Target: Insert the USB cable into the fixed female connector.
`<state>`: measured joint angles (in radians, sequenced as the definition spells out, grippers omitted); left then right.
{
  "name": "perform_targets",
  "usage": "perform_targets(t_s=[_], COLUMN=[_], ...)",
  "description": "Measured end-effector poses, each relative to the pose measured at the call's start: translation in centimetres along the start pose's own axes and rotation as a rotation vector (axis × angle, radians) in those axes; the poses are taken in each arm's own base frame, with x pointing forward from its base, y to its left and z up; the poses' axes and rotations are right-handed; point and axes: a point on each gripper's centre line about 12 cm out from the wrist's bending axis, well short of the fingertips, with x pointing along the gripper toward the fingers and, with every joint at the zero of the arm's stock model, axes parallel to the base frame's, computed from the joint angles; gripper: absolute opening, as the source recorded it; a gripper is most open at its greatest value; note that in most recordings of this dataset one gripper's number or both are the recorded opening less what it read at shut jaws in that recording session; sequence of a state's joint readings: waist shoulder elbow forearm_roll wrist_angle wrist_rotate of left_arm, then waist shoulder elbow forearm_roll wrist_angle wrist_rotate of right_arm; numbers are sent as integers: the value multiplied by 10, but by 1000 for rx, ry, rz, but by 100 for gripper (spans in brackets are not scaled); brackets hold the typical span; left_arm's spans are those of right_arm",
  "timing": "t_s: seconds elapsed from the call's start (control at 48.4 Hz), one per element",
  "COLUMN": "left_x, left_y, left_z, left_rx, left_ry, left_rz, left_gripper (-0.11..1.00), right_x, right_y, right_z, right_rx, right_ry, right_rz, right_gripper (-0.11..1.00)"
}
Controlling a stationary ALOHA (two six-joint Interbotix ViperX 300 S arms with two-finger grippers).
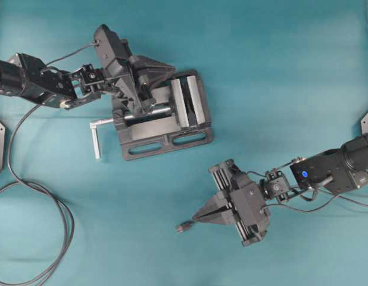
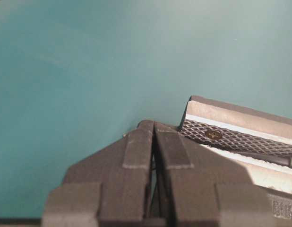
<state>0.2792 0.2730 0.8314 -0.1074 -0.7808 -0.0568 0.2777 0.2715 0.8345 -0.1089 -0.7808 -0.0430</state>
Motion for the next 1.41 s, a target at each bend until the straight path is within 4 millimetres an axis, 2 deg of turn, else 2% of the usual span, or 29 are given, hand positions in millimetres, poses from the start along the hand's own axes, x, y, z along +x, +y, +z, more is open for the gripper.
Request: perform_targets(t_s=[0.083,0.165,0.351,0.558,0.703,0.827,0.889,0.951,1.013,1.075,1.24,1.302,1.405], left_x=[-1,-2,-7,-9,-13,-16,-17,-18,-20,-23,-35,-39,-44], left_y=[-3,-8,-9,-10,-11,-13,-14,-14,-14,-15,-13,-14,-13], left_z=[3,5,10,11,11,13,15,17,17,18,21,22,23], left_rx=[10,16,17,14,2,4,4,4,2,4,1,3,3], left_ry=[-5,-7,-2,37,86,102,104,103,103,101,94,89,86], left_rz=[-16,-30,-33,-34,-32,-38,-40,-41,-40,-43,-42,-45,-45], left_gripper=[2,0,0,5,16,29,40,56,70,81,81,81,81], right_x=[0,1,2,3,2,1,2,3,4,6,7,7,8], right_y=[2,6,7,7,5,-1,-5,-7,-7,-6,-6,-6,-6], right_z=[1,-1,0,2,8,4,-3,-9,-13,-14,-12,-12,-17], right_rx=[0,-3,10,111,132,149,156,159,161,160,165,167,169], right_ry=[-2,11,21,12,-60,-94,-78,-50,-27,-18,-23,-23,-14], right_rz=[7,16,19,18,14,0,-11,-16,-17,-15,-14,-14,-14], right_gripper=[7,1,1,1,1,1,1,2,8,21,64,67,60])
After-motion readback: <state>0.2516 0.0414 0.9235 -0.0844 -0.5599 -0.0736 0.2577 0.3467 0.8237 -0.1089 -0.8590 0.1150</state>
